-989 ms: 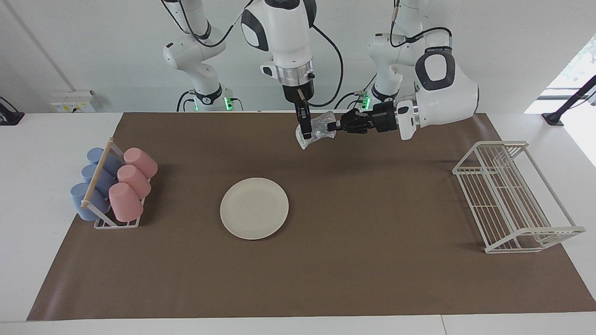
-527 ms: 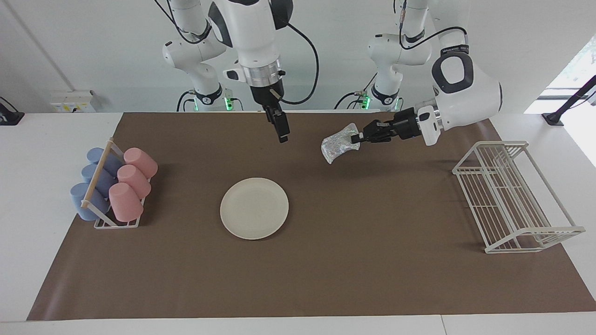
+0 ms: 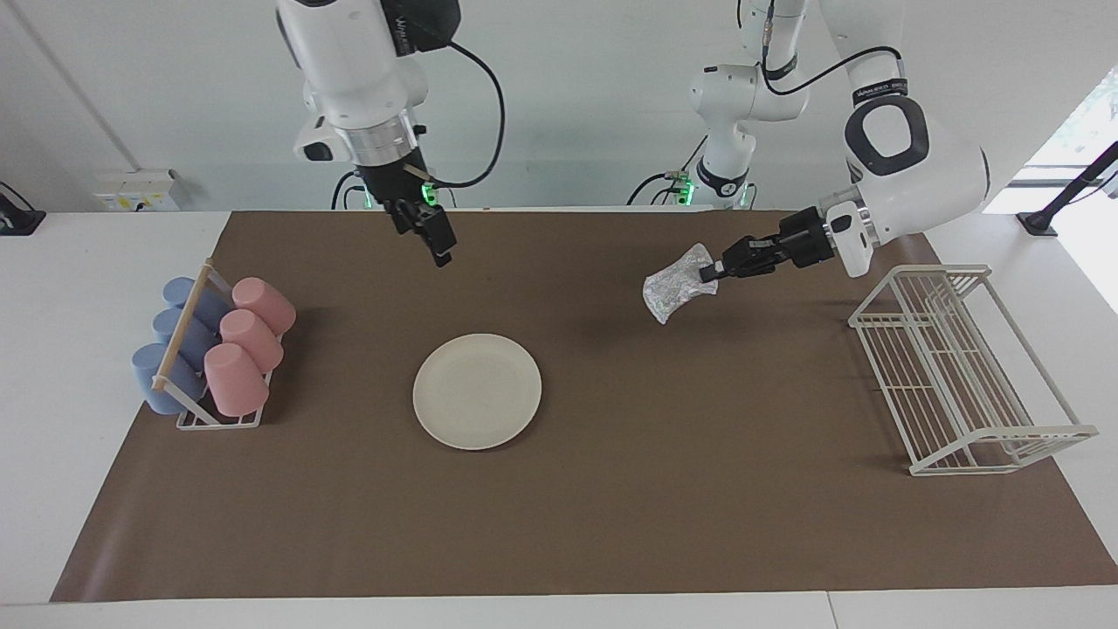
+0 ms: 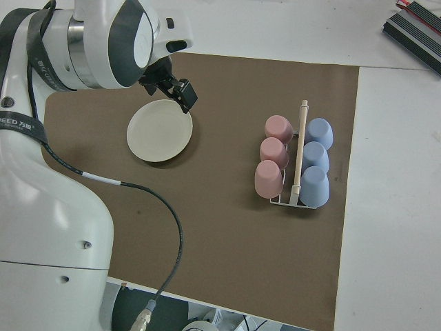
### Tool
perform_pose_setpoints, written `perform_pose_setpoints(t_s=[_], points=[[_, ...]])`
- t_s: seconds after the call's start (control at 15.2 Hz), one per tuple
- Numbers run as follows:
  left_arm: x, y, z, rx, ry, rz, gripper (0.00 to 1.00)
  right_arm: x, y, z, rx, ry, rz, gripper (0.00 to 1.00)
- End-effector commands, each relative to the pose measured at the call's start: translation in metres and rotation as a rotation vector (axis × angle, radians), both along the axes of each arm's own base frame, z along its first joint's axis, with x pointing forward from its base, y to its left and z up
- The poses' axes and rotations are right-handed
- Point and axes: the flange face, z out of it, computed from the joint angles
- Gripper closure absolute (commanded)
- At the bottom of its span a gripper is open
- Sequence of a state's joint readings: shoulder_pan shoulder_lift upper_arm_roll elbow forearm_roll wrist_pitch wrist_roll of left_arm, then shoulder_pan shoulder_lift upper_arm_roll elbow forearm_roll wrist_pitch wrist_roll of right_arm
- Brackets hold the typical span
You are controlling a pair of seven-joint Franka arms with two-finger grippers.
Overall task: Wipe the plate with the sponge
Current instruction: 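Carry the sponge to the rack with the left gripper while the right gripper retracts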
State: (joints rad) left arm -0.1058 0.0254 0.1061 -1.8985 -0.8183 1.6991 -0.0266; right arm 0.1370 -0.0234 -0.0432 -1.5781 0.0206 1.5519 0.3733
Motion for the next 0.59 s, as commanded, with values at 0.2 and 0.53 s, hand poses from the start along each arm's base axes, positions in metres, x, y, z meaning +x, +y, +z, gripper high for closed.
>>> perform_pose_setpoints(t_s=[0.2,0.53], points=[[-0.002,0.033,0.006,0.021,0.031,-0.090,1.00,0.012,-0.015,0.008,-0.040,-0.062,0.283,0.00],[-0.009,0.080,0.034,-0.026,0.072,-0.165,1.00,0.012,-0.030,0.003,-0.037,-0.031,0.343,0.00]])
